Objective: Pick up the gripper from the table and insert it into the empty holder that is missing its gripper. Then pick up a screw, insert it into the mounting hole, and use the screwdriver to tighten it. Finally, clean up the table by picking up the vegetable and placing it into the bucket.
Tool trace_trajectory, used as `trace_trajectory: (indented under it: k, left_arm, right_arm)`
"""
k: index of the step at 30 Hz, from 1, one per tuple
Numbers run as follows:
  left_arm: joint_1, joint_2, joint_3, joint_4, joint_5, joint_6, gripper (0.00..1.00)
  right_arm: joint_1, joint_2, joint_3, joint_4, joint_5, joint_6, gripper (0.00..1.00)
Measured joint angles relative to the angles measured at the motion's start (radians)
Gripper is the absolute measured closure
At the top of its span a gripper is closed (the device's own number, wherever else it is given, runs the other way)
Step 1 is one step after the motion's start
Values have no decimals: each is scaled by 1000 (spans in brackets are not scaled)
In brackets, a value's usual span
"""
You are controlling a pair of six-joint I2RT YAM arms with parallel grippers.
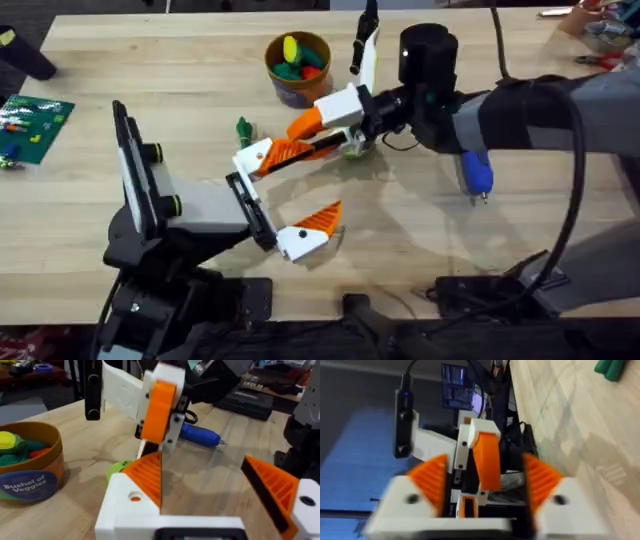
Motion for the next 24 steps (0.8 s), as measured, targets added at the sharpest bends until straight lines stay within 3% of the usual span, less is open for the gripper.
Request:
trace_trajectory:
  k: [5,6,24]
  left_arm:
    - [0,0,0,0,0,5,16]
    - [0,0,0,0,1,6,16]
    - [2,0,0,-2,-4,-10,16]
  right_arm:
    - [0,0,0,-4,-3,0,926]
    - [0,0,0,-6,-3,0,976]
    - [39,-1,0,-26,74,0,986]
